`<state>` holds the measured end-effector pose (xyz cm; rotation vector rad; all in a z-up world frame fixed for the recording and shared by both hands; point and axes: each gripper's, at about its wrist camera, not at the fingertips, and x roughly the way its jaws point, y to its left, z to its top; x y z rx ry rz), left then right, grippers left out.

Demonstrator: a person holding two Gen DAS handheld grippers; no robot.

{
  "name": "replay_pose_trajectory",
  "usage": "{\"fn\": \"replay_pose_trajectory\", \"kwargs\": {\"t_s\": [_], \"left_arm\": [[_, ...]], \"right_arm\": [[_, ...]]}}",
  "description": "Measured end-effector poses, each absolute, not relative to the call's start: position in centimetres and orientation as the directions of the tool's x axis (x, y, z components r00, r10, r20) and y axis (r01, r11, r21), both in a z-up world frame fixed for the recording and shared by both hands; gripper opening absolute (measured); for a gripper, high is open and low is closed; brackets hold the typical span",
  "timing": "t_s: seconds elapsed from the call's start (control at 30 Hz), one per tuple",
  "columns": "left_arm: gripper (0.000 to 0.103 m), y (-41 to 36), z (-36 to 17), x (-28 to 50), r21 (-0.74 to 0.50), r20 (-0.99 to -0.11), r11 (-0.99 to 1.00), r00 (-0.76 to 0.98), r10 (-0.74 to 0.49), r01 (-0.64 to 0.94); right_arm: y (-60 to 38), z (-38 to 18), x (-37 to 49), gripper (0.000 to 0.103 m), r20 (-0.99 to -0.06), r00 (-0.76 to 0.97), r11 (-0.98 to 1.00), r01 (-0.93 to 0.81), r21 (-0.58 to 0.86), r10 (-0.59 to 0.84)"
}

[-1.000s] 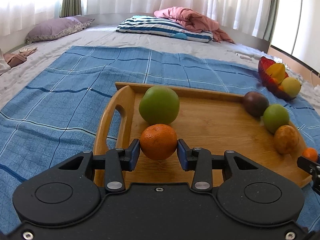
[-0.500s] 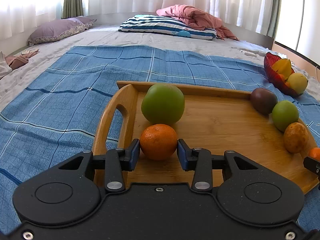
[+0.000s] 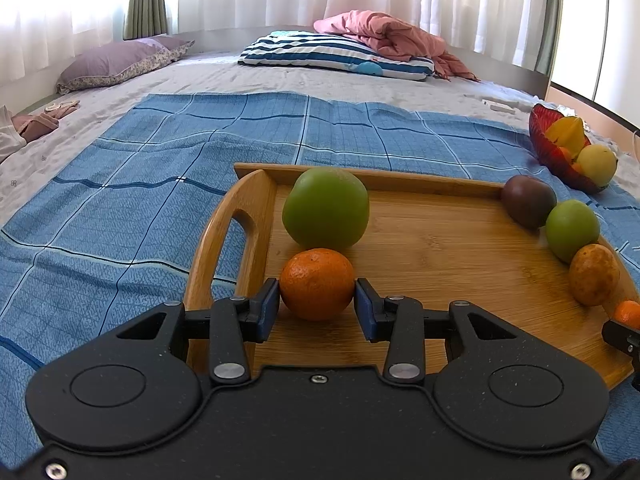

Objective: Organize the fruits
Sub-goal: 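Carry both mandarins over the wooden tray with both tools, then open both tools to release the mandarins onto the tray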

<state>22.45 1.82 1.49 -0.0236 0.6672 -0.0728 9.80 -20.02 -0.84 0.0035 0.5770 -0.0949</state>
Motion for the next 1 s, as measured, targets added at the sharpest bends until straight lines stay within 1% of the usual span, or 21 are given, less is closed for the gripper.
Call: {"fn": "replay_pose_trajectory", "kwargs": {"t_s": [0.37, 0.47, 0.6, 0.63, 0.7, 0.73, 0.77, 0.8, 0.83, 0.87, 0.9, 1.0], "left_arm": [[0.039, 2.1, 1.6, 22.5, -0.038, -0.619, 0.998, 0.783, -0.068, 0.056], [0.041, 2.1, 1.6, 22.5, -0.038, -0.620, 0.998, 0.782, -0.066, 0.054], [0.044, 2.1, 1.5, 22.5, -0.033, -0.622, 0.998, 0.781, -0.059, 0.049], [0.046, 2.1, 1.6, 22.5, -0.031, -0.622, 0.998, 0.781, -0.056, 0.047], [0.050, 2.2, 1.6, 22.5, -0.027, -0.623, 0.999, 0.781, -0.049, 0.041], [0.056, 2.3, 1.7, 22.4, -0.033, -0.620, 0.998, 0.782, -0.058, 0.047], [0.065, 2.3, 1.8, 22.3, -0.045, -0.620, 0.997, 0.782, -0.071, 0.056], [0.070, 2.3, 1.9, 22.1, -0.053, -0.617, 0.997, 0.783, -0.081, 0.062], [0.080, 2.2, 2.1, 21.9, -0.052, -0.611, 0.997, 0.788, -0.081, 0.063], [0.082, 2.1, 2.3, 21.6, -0.043, -0.601, 0.997, 0.796, -0.076, 0.063], [0.083, 2.0, 2.5, 21.3, -0.030, -0.592, 0.997, 0.803, -0.070, 0.066], [0.087, 1.8, 2.9, 20.5, -0.015, -0.582, 0.997, 0.809, -0.075, 0.082]], "right_arm": [[-19.9, -1.0, 9.9, 0.040, -0.563, 0.823, 0.997, 0.077, -0.023, -0.077], [-19.7, -1.0, 10.0, 0.040, -0.566, 0.820, 0.997, 0.077, -0.029, -0.080], [-19.6, -0.9, 10.1, 0.044, -0.572, 0.816, 0.996, 0.074, -0.039, -0.083], [-19.6, -0.9, 10.2, 0.048, -0.575, 0.814, 0.997, 0.073, -0.040, -0.083], [-19.5, -1.0, 10.2, 0.054, -0.576, 0.813, 0.996, 0.075, -0.045, -0.088], [-19.6, -1.0, 10.2, 0.055, -0.577, 0.812, 0.996, 0.076, -0.045, -0.088], [-19.6, -0.9, 10.2, 0.056, -0.576, 0.813, 0.996, 0.077, -0.043, -0.087], [-19.6, -0.9, 10.1, 0.061, -0.574, 0.815, 0.996, 0.076, -0.036, -0.083], [-19.7, -0.8, 9.9, 0.063, -0.569, 0.818, 0.997, 0.075, -0.029, -0.078], [-19.7, -0.8, 9.8, 0.069, -0.564, 0.823, 0.997, 0.071, -0.023, -0.072], [-19.6, -0.7, 9.6, 0.073, -0.557, 0.827, 0.997, 0.069, -0.022, -0.070], [-19.4, -0.4, 9.1, 0.077, -0.539, 0.838, 0.996, 0.069, -0.050, -0.085]]}}
